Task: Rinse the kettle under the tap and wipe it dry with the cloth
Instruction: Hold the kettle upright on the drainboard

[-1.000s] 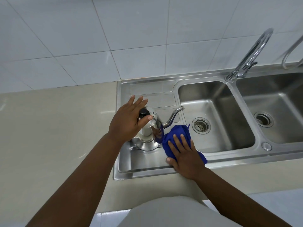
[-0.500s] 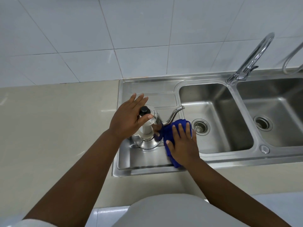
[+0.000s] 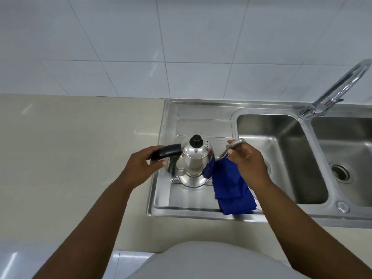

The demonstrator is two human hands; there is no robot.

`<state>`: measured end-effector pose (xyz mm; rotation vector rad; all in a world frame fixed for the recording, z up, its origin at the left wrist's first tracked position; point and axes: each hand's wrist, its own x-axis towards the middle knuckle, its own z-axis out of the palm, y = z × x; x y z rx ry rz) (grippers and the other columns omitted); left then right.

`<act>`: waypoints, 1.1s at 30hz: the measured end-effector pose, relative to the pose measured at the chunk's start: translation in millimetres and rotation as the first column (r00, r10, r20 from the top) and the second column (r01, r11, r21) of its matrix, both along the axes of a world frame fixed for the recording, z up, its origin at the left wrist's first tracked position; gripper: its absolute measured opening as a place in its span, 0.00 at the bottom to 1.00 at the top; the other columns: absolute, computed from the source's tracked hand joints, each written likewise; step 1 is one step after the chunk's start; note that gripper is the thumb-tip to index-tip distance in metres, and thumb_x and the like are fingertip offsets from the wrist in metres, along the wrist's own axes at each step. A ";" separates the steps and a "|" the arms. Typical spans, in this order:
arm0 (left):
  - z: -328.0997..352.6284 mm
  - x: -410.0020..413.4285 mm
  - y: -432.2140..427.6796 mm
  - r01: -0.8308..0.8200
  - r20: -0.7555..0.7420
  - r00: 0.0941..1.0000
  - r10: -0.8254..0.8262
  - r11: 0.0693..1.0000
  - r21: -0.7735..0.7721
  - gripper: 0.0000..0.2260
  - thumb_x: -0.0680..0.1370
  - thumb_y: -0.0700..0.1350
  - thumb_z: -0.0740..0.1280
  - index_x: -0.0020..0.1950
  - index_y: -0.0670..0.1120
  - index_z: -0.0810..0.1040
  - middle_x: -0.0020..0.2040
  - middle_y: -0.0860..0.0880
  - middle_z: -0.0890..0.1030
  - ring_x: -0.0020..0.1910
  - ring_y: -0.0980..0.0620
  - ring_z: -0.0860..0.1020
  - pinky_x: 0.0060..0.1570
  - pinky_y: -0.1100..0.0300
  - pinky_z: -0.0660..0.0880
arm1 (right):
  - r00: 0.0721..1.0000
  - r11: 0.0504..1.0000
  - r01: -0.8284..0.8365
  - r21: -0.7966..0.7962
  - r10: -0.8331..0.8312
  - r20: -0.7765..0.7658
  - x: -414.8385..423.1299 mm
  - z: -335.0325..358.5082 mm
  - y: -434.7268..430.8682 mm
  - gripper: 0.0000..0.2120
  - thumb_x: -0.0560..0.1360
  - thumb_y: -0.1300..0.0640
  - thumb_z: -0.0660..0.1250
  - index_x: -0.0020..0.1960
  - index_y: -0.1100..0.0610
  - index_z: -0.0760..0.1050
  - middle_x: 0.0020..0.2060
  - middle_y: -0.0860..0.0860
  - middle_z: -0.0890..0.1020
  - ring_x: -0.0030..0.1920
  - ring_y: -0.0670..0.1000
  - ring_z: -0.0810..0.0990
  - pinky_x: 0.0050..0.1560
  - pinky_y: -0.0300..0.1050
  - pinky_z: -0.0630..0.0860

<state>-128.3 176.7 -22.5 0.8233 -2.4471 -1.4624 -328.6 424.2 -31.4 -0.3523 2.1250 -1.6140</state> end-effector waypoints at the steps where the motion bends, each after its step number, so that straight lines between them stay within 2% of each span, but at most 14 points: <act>1: -1.2 0.4 -0.4 0.007 -0.005 1.000 -0.007 1.000 -0.015 0.20 0.72 0.42 0.74 0.55 0.64 0.77 0.51 0.63 0.81 0.51 0.63 0.79 0.52 0.72 0.71 | 1.000 1.000 -0.003 -0.019 0.003 0.018 -2.1 -1.4 0.1 0.12 0.76 0.63 0.71 0.52 0.47 0.83 0.55 0.45 0.86 0.56 0.47 0.84 0.64 0.53 0.79; 3: -3.0 0.8 -0.4 0.008 -0.021 1.000 -0.009 1.000 -0.020 0.18 0.72 0.41 0.74 0.55 0.61 0.78 0.50 0.60 0.82 0.50 0.59 0.80 0.52 0.69 0.73 | 0.999 0.999 -0.013 -0.047 0.015 0.043 -5.7 -2.7 1.0 0.11 0.76 0.64 0.71 0.51 0.49 0.83 0.55 0.48 0.86 0.56 0.50 0.85 0.62 0.53 0.80; 5: -2.5 -0.4 -0.7 0.010 -0.020 1.000 -0.011 0.999 -0.043 0.14 0.73 0.40 0.73 0.54 0.56 0.79 0.46 0.57 0.82 0.45 0.58 0.79 0.50 0.63 0.74 | 0.998 0.997 -0.020 -0.076 0.025 0.059 -8.0 -2.7 2.1 0.11 0.76 0.65 0.70 0.52 0.51 0.83 0.54 0.50 0.86 0.56 0.54 0.85 0.60 0.52 0.81; 7: -0.3 -2.6 -3.7 0.034 -0.007 0.999 -0.034 0.995 -0.099 0.12 0.73 0.40 0.72 0.53 0.54 0.79 0.40 0.60 0.80 0.39 0.60 0.76 0.44 0.63 0.72 | 0.997 0.995 -0.027 -0.099 0.033 0.063 -9.9 -1.7 0.7 0.10 0.76 0.66 0.70 0.51 0.53 0.84 0.54 0.52 0.87 0.56 0.55 0.85 0.59 0.52 0.82; 9: 3.8 -3.9 -9.2 0.038 -0.013 0.999 -0.039 0.992 -0.118 0.11 0.73 0.41 0.72 0.52 0.54 0.79 0.36 0.62 0.78 0.36 0.61 0.75 0.42 0.63 0.71 | 0.997 0.991 -0.036 -0.126 0.045 0.068 -10.6 2.8 -3.0 0.11 0.76 0.68 0.69 0.50 0.54 0.84 0.54 0.52 0.86 0.57 0.56 0.85 0.58 0.50 0.82; 11: 8.7 -2.3 -16.7 0.021 -0.033 0.999 -0.024 0.994 -0.105 0.10 0.74 0.41 0.71 0.51 0.54 0.79 0.36 0.62 0.77 0.36 0.60 0.75 0.42 0.63 0.72 | 0.996 0.985 -0.059 -0.163 0.069 0.058 -10.5 11.1 -8.3 0.11 0.75 0.69 0.69 0.48 0.55 0.84 0.53 0.51 0.87 0.57 0.57 0.85 0.57 0.49 0.83; 15: 24.4 7.2 -34.3 -0.003 -0.057 0.998 -0.002 0.996 -0.087 0.12 0.74 0.39 0.71 0.52 0.55 0.78 0.36 0.65 0.78 0.37 0.64 0.75 0.41 0.71 0.69 | 0.990 0.973 -0.128 -0.193 0.136 0.028 -5.7 29.7 -25.2 0.11 0.75 0.69 0.69 0.47 0.54 0.84 0.54 0.53 0.86 0.56 0.56 0.85 0.57 0.47 0.83; 17: 30.2 15.6 -49.0 -0.033 -0.050 0.998 0.029 0.996 -0.085 0.12 0.74 0.39 0.71 0.53 0.52 0.79 0.36 0.64 0.78 0.37 0.63 0.75 0.41 0.69 0.69 | 0.985 0.966 -0.162 -0.203 0.171 0.026 0.4 35.6 -38.8 0.11 0.75 0.69 0.69 0.47 0.54 0.84 0.56 0.54 0.86 0.56 0.56 0.85 0.58 0.49 0.82; 20: 36.7 33.6 -74.0 -0.078 -0.033 0.997 0.076 0.993 -0.093 0.12 0.74 0.38 0.71 0.54 0.50 0.79 0.36 0.58 0.78 0.36 0.55 0.75 0.41 0.62 0.72 | 0.975 0.953 -0.208 -0.221 0.219 0.026 14.2 38.1 -63.8 0.12 0.75 0.68 0.69 0.46 0.52 0.85 0.56 0.54 0.86 0.56 0.56 0.85 0.60 0.56 0.81; 24: 44.2 61.2 -106.6 -0.118 0.015 0.992 0.122 0.979 -0.168 0.12 0.74 0.38 0.70 0.55 0.49 0.79 0.40 0.51 0.78 0.36 0.51 0.77 0.44 0.59 0.75 | 0.961 0.938 -0.261 -0.227 0.274 0.031 37.9 38.6 -103.0 0.10 0.75 0.66 0.71 0.46 0.52 0.85 0.53 0.51 0.87 0.57 0.55 0.85 0.61 0.57 0.80; 27: 46.2 84.4 -131.0 -0.142 0.045 0.987 0.154 0.969 -0.200 0.10 0.74 0.38 0.70 0.53 0.49 0.79 0.38 0.49 0.78 0.36 0.53 0.76 0.39 0.65 0.72 | 0.951 0.930 -0.295 -0.219 0.309 0.031 56.2 36.4 -134.4 0.09 0.75 0.65 0.72 0.46 0.51 0.85 0.49 0.47 0.88 0.55 0.53 0.85 0.61 0.57 0.80; 30: 44.6 106.3 -153.0 -0.168 0.069 0.980 0.187 0.961 -0.221 0.09 0.74 0.37 0.69 0.51 0.49 0.79 0.36 0.50 0.77 0.36 0.54 0.75 0.37 0.65 0.70 | 0.936 0.921 -0.344 -0.182 0.353 0.019 73.4 31.3 -164.3 0.10 0.74 0.63 0.73 0.44 0.49 0.85 0.46 0.45 0.88 0.52 0.52 0.86 0.61 0.59 0.80; 33: 39.7 124.1 -174.1 -0.222 0.079 0.967 0.243 0.952 -0.212 0.11 0.74 0.37 0.70 0.53 0.50 0.79 0.37 0.51 0.78 0.37 0.52 0.77 0.40 0.63 0.71 | 0.919 0.907 -0.379 -0.181 0.392 0.043 89.9 28.2 -189.4 0.08 0.74 0.65 0.73 0.45 0.52 0.85 0.42 0.44 0.88 0.47 0.48 0.85 0.61 0.59 0.81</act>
